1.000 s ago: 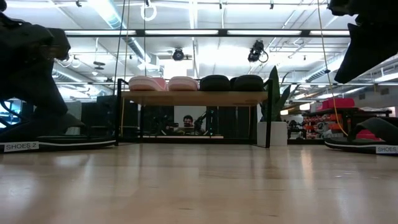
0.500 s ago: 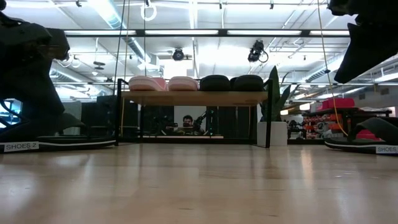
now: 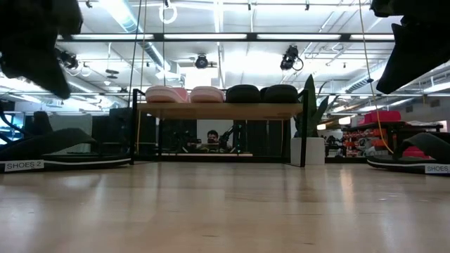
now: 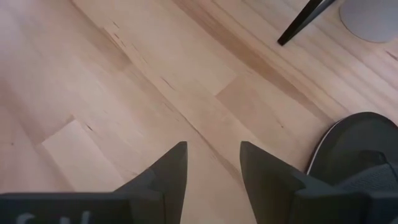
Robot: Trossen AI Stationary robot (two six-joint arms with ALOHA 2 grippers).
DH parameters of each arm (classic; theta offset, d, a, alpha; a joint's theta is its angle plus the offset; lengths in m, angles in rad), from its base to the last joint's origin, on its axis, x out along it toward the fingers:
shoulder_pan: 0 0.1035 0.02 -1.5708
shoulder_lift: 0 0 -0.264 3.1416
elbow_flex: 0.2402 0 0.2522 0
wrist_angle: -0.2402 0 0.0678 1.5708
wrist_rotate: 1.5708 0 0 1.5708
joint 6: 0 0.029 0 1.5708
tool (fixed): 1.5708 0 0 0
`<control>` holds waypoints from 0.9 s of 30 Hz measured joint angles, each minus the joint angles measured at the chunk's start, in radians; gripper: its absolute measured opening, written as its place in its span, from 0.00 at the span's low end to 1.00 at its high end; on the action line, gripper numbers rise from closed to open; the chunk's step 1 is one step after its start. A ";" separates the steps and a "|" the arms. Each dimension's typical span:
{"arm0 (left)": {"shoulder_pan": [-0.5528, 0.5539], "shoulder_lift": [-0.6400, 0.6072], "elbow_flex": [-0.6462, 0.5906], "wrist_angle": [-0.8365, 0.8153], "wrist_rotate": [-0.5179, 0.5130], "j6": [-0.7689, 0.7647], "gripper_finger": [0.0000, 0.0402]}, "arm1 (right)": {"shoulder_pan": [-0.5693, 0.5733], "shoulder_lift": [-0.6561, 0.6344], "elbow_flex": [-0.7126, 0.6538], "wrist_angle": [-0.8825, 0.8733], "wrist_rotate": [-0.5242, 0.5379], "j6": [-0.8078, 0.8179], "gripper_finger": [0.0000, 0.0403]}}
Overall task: Pick and place slides into the shelf
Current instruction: Put the left black slipper under the shelf
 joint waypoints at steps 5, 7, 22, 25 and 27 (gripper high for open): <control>0.000 0.000 -0.006 -0.132 0.065 -0.140 0.23 | 0.000 0.000 0.000 0.010 0.000 0.000 0.38; -0.001 0.000 -0.006 -0.129 0.069 -0.144 0.24 | 0.000 0.000 0.000 0.009 0.000 0.000 0.38; -0.001 0.000 -0.006 -0.197 0.071 -0.146 0.32 | 0.000 0.000 0.000 0.020 0.000 -0.001 0.38; -0.001 0.000 -0.006 -0.197 0.071 -0.135 0.35 | 0.000 0.000 0.000 0.020 0.001 -0.001 0.38; -0.001 0.001 -0.006 -0.197 0.071 -0.134 0.37 | 0.000 0.000 0.000 0.020 0.001 -0.001 0.38</control>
